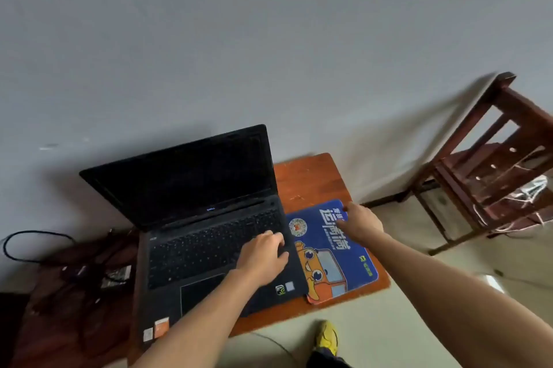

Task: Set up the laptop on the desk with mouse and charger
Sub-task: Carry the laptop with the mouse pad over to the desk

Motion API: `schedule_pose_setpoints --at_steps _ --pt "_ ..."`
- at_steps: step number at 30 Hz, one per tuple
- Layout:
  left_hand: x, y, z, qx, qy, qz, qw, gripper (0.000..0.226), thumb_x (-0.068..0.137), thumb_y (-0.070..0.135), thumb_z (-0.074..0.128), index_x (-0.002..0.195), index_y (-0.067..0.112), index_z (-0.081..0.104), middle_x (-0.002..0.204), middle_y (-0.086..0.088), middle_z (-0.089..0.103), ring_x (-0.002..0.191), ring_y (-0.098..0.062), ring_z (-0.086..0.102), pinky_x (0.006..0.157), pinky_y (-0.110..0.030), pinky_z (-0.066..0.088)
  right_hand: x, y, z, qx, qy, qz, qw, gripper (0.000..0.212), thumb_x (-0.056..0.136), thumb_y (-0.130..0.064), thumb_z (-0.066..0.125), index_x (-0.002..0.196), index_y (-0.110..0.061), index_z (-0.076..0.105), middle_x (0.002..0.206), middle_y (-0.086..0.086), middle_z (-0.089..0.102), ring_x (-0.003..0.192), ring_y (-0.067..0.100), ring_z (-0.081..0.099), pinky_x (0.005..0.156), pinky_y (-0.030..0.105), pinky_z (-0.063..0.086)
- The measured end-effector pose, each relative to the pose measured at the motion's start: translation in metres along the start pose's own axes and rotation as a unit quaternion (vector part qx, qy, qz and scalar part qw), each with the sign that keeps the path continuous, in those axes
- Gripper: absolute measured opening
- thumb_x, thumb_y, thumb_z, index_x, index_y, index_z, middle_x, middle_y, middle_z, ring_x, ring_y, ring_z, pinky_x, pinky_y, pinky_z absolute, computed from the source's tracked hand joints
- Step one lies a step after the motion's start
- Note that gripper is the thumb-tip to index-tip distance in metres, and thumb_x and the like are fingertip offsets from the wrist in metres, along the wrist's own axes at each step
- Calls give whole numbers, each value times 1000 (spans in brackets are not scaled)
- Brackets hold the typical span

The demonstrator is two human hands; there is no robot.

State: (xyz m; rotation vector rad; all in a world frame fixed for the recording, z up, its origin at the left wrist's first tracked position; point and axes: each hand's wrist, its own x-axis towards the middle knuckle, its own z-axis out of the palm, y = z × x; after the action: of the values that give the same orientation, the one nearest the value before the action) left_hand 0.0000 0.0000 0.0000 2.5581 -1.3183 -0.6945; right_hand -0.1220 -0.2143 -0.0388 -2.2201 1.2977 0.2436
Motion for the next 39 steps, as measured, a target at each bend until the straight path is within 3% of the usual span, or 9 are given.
schedule_pose_setpoints --at_steps 7,11,15,19,21,25,28,34,39 --pt "25 15 39 -6 -6 -33 999 25 92 35 54 112 21 58 108 3 57 96 -18 59 73 -32 48 24 15 20 22 -17 71 997 55 77 -44 73 119 -21 46 110 6 57 93 23 62 75 37 55" --pt "46 13 42 -8 2 -35 999 25 92 34 55 113 19 57 108 2 55 97 -19 58 72 -33 50 36 26 20 72 -76 82 991 31 80 -40 69 104 -26 54 96 -2 68 80 16 67 72 36 57" --pt "72 10 38 -20 -1 -44 999 40 91 32 57 127 18 48 120 -1 51 111 -22 52 80 -37 50 39 28 17 138 -79 4 987 3 92 -27 59 94 -26 61 97 1 71 77 13 62 62 27 48" --pt "98 13 29 -78 -28 -53 995 72 87 33 64 147 25 26 147 -1 36 133 -24 37 99 -44 44 38 26 -7 164 -97 -77 979 14 96 -18 53 99 -21 66 97 -1 69 91 20 63 78 40 54" --pt "108 14 22 -130 -63 -62 988 71 87 33 64 147 29 26 149 1 37 135 -25 35 102 -48 41 39 22 -25 172 -120 -116 971 14 96 -16 53 100 -20 66 97 -2 69 92 19 64 82 42 55" --pt "117 21 1 -286 -72 -62 954 24 94 25 57 115 13 59 116 -5 64 108 -25 59 83 -38 48 45 5 -62 175 -142 -168 960 14 96 -13 54 103 -12 66 99 4 70 93 21 66 83 41 56" --pt "106 16 -13 -343 -31 -81 935 25 97 22 53 90 -3 55 88 -17 66 83 -31 64 67 -38 44 53 -7 -79 217 -193 -139 947 18 93 -18 63 108 -9 62 101 8 71 91 22 68 77 34 58" --pt "46 -33 -21 -483 64 -196 851 14 99 17 50 94 11 62 95 -8 71 86 -19 69 76 -37 55 51 -23 -51 44 -330 -113 936 28 88 -24 69 113 -13 64 105 1 70 93 18 67 73 28 52" --pt "-11 -77 -2 -515 132 -298 793 15 100 16 48 101 16 62 98 -2 70 87 -14 67 68 -27 53 35 -52 -4 106 -361 -102 921 17 94 -15 60 109 -14 68 102 3 73 88 13 70 62 24 52"
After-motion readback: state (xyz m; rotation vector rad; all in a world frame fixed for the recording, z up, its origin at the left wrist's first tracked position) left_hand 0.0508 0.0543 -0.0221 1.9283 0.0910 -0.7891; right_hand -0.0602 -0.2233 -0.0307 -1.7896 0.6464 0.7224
